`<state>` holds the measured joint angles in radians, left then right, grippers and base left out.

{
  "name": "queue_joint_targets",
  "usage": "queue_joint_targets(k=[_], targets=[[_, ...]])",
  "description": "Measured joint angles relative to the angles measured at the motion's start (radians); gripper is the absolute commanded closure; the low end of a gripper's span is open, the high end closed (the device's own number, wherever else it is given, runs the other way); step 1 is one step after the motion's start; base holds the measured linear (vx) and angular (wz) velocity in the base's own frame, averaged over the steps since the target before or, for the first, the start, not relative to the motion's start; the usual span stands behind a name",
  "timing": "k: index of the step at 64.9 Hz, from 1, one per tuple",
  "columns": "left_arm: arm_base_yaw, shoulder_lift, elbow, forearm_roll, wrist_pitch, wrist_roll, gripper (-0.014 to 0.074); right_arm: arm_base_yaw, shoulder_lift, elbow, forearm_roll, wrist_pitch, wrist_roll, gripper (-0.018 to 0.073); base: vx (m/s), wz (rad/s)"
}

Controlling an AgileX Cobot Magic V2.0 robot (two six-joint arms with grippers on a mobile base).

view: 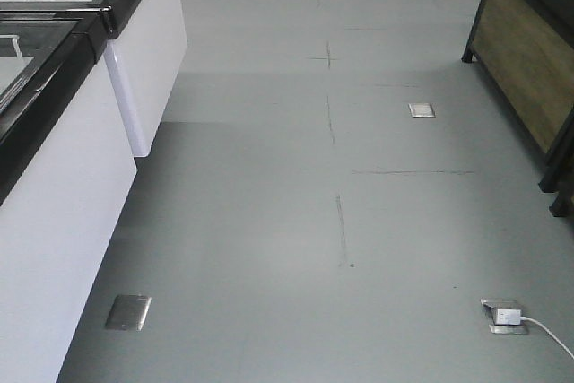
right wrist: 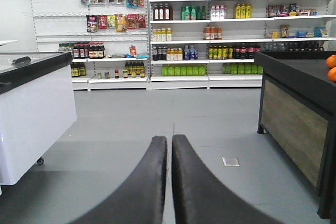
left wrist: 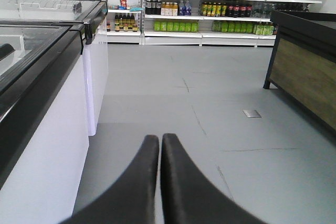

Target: Left arm holds basket, right arm returns cookies

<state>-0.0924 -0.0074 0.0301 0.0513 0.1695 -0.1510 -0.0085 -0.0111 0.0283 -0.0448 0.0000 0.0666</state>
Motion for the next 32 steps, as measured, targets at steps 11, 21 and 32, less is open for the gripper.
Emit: queue_joint_targets(k=[11, 21, 32], targets=[[0.0, 0.0, 0.0, 0.0, -0.014, 0.0, 0.0604, 0.0, 0.0, 0.0, 0.0, 0.0, 0.0, 0.057, 0.0, 0.0], [0.0, 0.0, -0.001, 0.0, -0.031, 0.0, 0.0603, 0.0, 0.0, 0.0, 0.0, 0.0, 0.0, 0.057, 0.0, 0.0], [0.0, 0.0, -0.04, 0.0, -0.077, 0.0, 0.0603, 0.0, 0.0, 0.0, 0.0, 0.0, 0.0, 0.057, 0.0, 0.0]])
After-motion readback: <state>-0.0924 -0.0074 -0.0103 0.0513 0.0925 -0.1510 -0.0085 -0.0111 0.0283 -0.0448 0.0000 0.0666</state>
